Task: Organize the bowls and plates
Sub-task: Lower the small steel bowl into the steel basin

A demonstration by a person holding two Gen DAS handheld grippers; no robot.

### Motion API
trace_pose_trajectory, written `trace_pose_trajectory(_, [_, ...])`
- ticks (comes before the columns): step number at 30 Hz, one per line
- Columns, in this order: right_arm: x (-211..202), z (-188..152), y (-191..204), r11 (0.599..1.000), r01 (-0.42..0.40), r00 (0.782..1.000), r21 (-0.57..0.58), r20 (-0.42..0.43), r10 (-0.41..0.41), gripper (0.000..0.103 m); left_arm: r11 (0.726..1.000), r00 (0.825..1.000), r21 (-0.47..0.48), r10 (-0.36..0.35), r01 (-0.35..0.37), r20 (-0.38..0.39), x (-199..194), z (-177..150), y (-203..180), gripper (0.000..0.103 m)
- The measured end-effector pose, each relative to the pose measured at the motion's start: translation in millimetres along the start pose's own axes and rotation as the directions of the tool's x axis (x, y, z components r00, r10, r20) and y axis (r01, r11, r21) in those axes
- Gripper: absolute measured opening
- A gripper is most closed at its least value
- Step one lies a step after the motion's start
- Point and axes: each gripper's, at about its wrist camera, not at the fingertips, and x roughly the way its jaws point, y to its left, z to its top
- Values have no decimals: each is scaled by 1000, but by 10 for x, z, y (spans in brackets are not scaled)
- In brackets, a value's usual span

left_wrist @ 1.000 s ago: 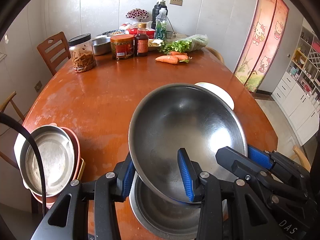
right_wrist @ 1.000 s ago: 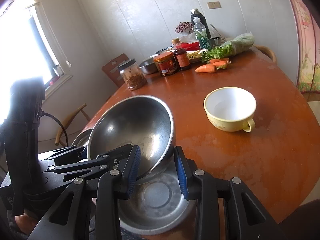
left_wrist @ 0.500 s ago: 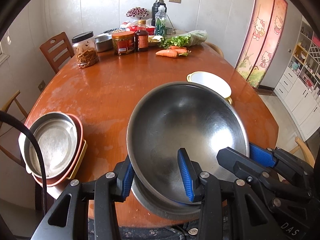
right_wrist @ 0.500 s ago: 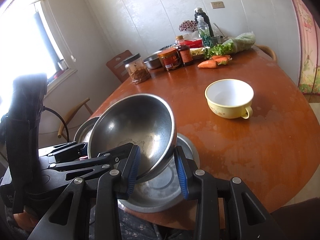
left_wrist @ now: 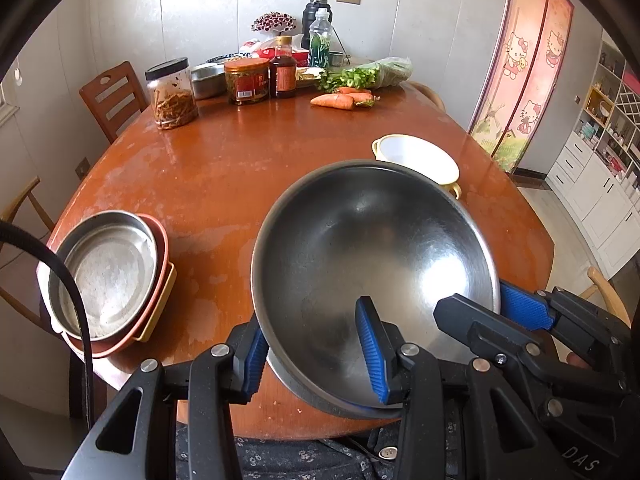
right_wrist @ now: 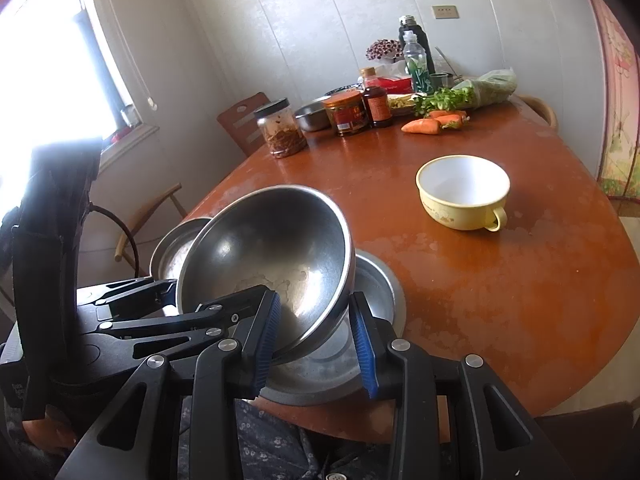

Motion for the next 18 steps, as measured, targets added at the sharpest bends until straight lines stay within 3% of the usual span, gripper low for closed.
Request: trace_pose_trajectory(18, [114,-117,-59,1000,25,998,-11,-51,-25,38,1000,998,7,-23,23,-58,205,-99,-18,41])
